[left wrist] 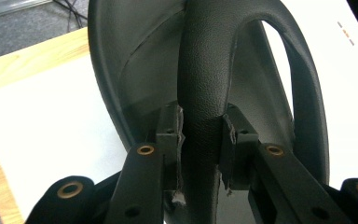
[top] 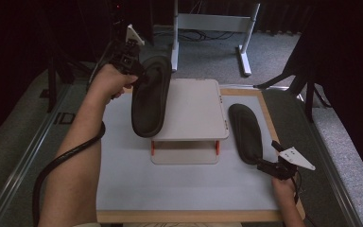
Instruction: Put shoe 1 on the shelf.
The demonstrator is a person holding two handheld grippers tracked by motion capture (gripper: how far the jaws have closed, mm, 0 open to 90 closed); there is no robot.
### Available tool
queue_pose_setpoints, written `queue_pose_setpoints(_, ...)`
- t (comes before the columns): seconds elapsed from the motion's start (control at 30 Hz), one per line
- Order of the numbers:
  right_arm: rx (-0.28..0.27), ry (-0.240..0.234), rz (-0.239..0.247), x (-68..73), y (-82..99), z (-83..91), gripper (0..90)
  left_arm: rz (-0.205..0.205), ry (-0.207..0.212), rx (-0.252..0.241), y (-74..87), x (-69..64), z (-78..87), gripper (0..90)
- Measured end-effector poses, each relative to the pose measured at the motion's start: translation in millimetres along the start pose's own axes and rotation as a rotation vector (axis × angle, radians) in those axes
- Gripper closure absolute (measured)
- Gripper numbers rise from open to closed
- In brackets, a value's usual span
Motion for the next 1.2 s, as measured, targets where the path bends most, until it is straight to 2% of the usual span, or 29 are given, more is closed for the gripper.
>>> queue_pose_setpoints(0.23, 0.000, 0.000, 0.002, -0.1, 0.0, -0.3, 12.0, 0.010, 0.004, 0.023, -8.5, -17.7, -18.2, 72.5)
queue_pose_setpoints(0.27, 0.000, -0.001, 0.003, 0.0, 0.0, -0.4, 12.0, 0.015, -0.013, 0.038, -9.9, -22.1, -24.5, 72.5)
queue_pose_setpoints(0.3, 0.000, -0.001, 0.003, 0.1, 0.1, -0.4, 12.0, 0.015, -0.013, 0.038, -9.9, -22.1, -24.5, 72.5)
queue_pose_setpoints(0.33, 0.000, -0.001, 0.003, 0.3, 0.1, -0.3, 12.0, 0.028, -0.037, 0.056, -10.4, -24.4, -31.1, 72.5)
queue_pose_setpoints(0.53, 0.000, -0.004, 0.001, 0.4, 0.1, -0.8, 12.0, 0.066, -0.048, 0.052, -12.8, -28.4, -41.9, 72.4)
queue_pose_setpoints(0.67, -0.001, -0.003, 0.002, 0.2, 0.0, -0.5, 12.1, 0.070, -0.041, 0.054, -15.5, -33.3, -51.3, 72.4)
queue_pose_setpoints(0.73, -0.001, -0.003, 0.001, 0.1, 0.0, -0.4, 12.0, 0.086, -0.039, 0.063, -15.3, -33.0, -55.8, 72.4)
queue_pose_setpoints(0.8, -0.002, -0.004, 0.002, 0.0, 0.0, -0.3, 12.1, 0.089, -0.062, 0.074, -14.3, -31.7, -60.4, 72.4)
queue_pose_setpoints(0.87, -0.003, -0.005, 0.004, 0.2, 0.0, -0.5, 12.0, 0.112, -0.059, 0.068, -13.9, -30.5, -63.4, 72.2)
queue_pose_setpoints(1.0, 0.000, -0.005, 0.006, 0.7, 0.1, -0.8, 12.1, 0.101, -0.082, 0.077, -15.4, -35.2, -67.1, 71.7)
queue_pose_setpoints(1.13, -0.005, -0.008, 0.002, 0.2, -0.2, -0.2, 12.1, 0.063, -0.103, 0.086, -15.6, -39.0, -70.0, 70.3)
queue_pose_setpoints(1.17, -0.006, -0.007, 0.002, 0.1, -0.3, -0.1, 12.1, 0.060, -0.102, 0.080, -15.5, -38.3, -69.4, 67.4)
queue_pose_setpoints(1.2, -0.006, -0.007, 0.002, 0.1, -0.3, -0.1, 12.1, 0.054, -0.084, 0.071, -15.2, -38.4, -68.6, 67.4)
Point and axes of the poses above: each handheld gripper's, and its own axes: z roughly backward along the jaws, y roughly out of its underside, x roughly to its left, the point moved 5 cm from there along -z, roughly forward along the jaws
